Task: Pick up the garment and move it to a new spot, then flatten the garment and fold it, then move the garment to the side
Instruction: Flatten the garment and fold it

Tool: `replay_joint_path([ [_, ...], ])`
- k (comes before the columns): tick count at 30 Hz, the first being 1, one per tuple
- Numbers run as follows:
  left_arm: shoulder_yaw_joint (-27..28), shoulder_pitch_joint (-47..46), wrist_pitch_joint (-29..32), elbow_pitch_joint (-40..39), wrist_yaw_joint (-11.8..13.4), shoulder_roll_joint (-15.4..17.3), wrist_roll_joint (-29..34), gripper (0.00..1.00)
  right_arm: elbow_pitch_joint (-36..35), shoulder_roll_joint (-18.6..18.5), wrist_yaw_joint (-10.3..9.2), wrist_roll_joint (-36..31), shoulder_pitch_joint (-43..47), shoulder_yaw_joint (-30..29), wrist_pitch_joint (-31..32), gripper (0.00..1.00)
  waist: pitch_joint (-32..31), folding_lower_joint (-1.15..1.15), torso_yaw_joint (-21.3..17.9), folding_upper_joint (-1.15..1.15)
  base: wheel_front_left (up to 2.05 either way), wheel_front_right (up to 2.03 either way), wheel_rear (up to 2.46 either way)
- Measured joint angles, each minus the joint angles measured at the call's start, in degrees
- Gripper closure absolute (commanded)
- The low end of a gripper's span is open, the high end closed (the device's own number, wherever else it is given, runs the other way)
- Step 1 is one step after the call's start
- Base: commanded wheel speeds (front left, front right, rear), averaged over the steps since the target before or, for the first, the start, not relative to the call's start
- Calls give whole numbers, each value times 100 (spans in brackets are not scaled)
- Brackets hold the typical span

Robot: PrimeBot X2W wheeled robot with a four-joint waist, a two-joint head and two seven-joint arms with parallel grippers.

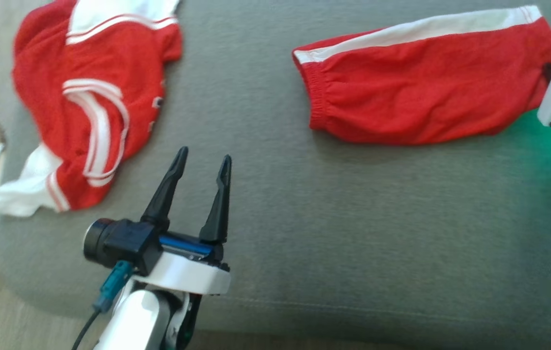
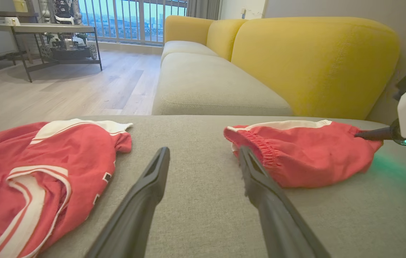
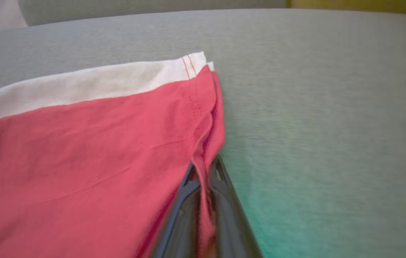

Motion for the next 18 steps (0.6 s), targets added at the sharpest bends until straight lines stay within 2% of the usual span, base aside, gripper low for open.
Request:
replay_joint_path([
  [6, 41, 24, 0, -25, -15, 26, 1, 0, -133, -267, 0, -185, 1, 116, -108, 100, -142, 0, -442, 0, 0, 0, 0],
  [11, 25, 25, 0, -25, -21, 27, 2, 0, -280, -370, 0, -333, 2, 153, -200, 100, -198, 0, -575, 0, 0, 0, 0],
  [18, 13, 87, 4, 2, -20, 54, 1, 0, -445, 265, 0, -375, -33, 565, -479, 100, -341, 1, -627, 0, 0, 0, 0],
])
